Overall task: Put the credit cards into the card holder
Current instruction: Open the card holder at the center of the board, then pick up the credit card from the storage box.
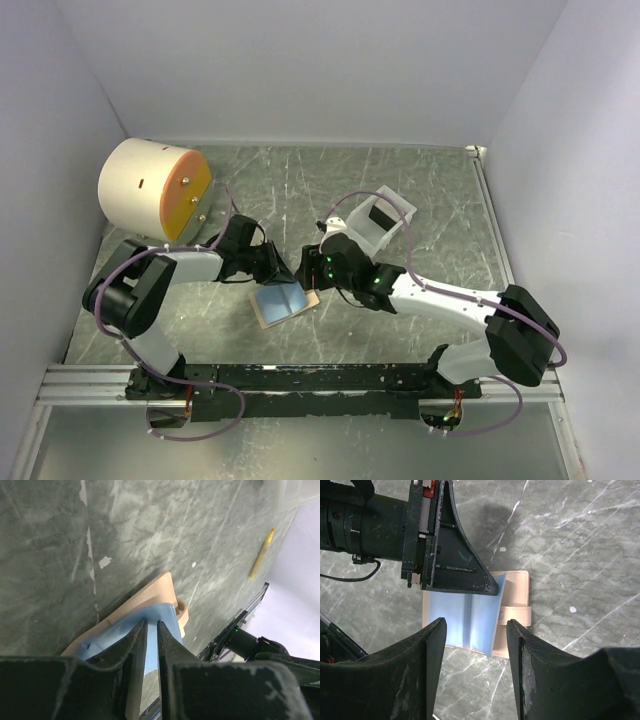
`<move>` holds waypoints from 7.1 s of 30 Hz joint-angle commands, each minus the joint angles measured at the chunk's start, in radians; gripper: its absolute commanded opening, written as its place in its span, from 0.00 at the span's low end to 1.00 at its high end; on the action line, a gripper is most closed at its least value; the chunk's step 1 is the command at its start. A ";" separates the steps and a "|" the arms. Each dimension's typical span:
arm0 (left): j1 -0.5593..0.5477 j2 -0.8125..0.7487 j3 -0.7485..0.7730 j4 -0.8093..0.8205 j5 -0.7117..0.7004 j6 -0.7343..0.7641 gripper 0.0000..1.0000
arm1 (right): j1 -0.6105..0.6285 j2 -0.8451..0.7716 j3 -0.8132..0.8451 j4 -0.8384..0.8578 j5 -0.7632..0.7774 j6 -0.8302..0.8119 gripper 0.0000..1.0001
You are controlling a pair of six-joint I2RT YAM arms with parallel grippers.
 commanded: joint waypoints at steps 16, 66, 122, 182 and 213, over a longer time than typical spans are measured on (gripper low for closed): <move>-0.038 -0.045 0.020 -0.039 -0.073 0.017 0.28 | -0.024 0.067 0.101 -0.082 0.066 -0.112 0.50; -0.040 -0.798 0.139 -0.758 -0.376 0.431 0.74 | -0.502 0.559 0.515 -0.183 0.381 -0.824 0.53; -0.039 -0.855 0.104 -0.730 -0.411 0.417 0.73 | -0.524 0.586 0.537 -0.129 0.505 -0.871 0.28; -0.040 -0.692 -0.149 -0.430 -0.203 0.197 0.07 | -0.512 -0.095 0.288 -0.200 -0.486 -0.086 0.00; -0.040 -0.549 -0.289 -0.329 -0.300 0.151 0.07 | -0.209 0.282 0.077 0.213 -0.677 0.204 0.00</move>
